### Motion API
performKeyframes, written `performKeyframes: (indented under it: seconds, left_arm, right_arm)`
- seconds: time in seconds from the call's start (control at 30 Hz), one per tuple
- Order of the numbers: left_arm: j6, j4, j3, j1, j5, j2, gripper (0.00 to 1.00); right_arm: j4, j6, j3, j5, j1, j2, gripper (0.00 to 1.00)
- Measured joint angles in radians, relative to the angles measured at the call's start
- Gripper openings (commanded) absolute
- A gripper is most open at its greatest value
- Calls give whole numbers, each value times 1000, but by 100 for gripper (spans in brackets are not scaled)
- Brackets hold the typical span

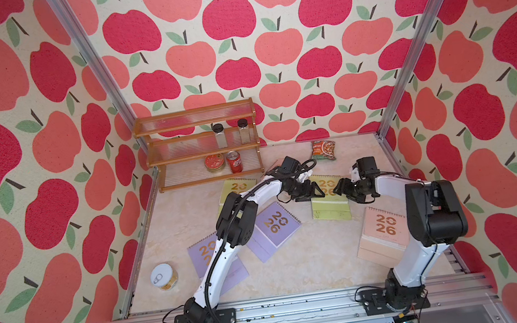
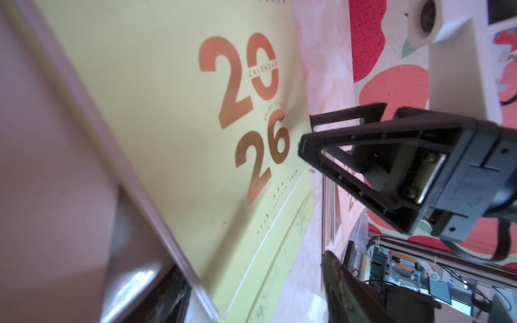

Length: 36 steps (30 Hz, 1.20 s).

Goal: Stack the calendars
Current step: Pick up the calendar at the center of the board.

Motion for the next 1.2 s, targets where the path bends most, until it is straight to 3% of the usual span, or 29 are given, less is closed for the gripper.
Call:
performKeyframes:
  seconds: [0.17,0.43,0.63,0.87,1.03,1.2]
  left_arm:
    - [-36,101,-85,12,46,-57,58]
    - [-71,156,-114,35,45,-87,1]
    - [-84,173,-214,56,56,-141,0]
    - [-76,204,-437,125,55,-388,0]
    - [-61,261,-560,195,66,-563,0]
    - [-61,351,-682,193,119,-647,0]
  right_arm:
    - [42,3,-21,-62,9,0,67]
    - [81,14,-53,-112,11,-26,67]
    - [79,14,-104,-134,19,-68,67]
    - [100,14,-166,-183,14,-237,68]
    - [238,35,-230,-315,5,-351,67]
    - [432,116,-311,-452,6,-373,66]
